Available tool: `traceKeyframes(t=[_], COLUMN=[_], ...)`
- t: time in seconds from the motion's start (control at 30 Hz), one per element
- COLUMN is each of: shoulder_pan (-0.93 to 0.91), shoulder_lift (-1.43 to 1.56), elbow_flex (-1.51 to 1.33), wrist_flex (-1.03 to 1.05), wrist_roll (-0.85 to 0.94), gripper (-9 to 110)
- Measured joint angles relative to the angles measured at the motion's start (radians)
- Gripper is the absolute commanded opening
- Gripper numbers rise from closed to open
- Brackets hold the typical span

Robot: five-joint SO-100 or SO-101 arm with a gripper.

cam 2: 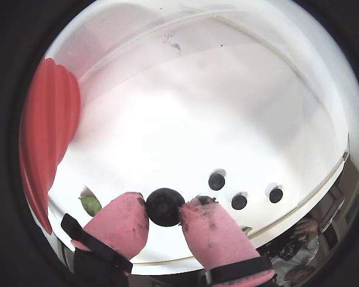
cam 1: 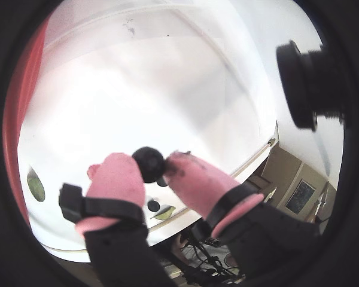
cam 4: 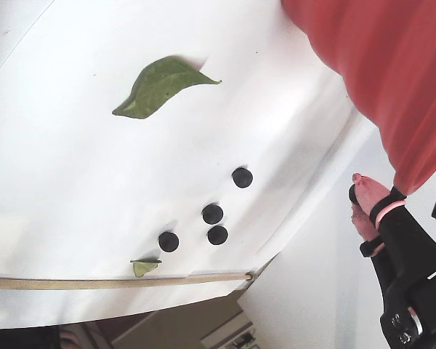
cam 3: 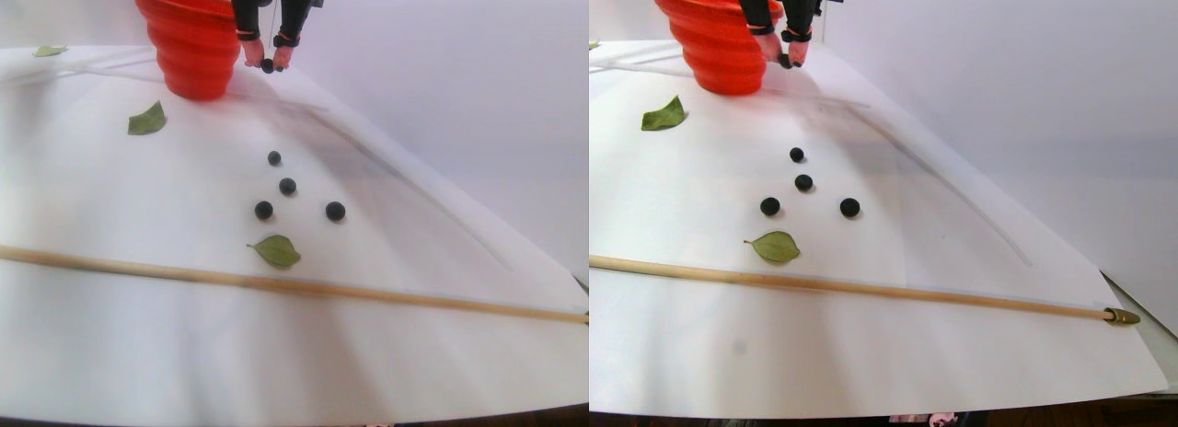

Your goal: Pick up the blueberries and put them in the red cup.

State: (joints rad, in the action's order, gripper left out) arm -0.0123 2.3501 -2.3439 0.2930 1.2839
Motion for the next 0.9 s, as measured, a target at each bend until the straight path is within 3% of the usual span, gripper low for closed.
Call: traceKeyframes(t=[0.9], shoulder_pan=[0.069], shoulder_lift=[0.299], elbow_flex=[-0.009], wrist_flex=[0.298], wrist_roll=[0.04], gripper=[10])
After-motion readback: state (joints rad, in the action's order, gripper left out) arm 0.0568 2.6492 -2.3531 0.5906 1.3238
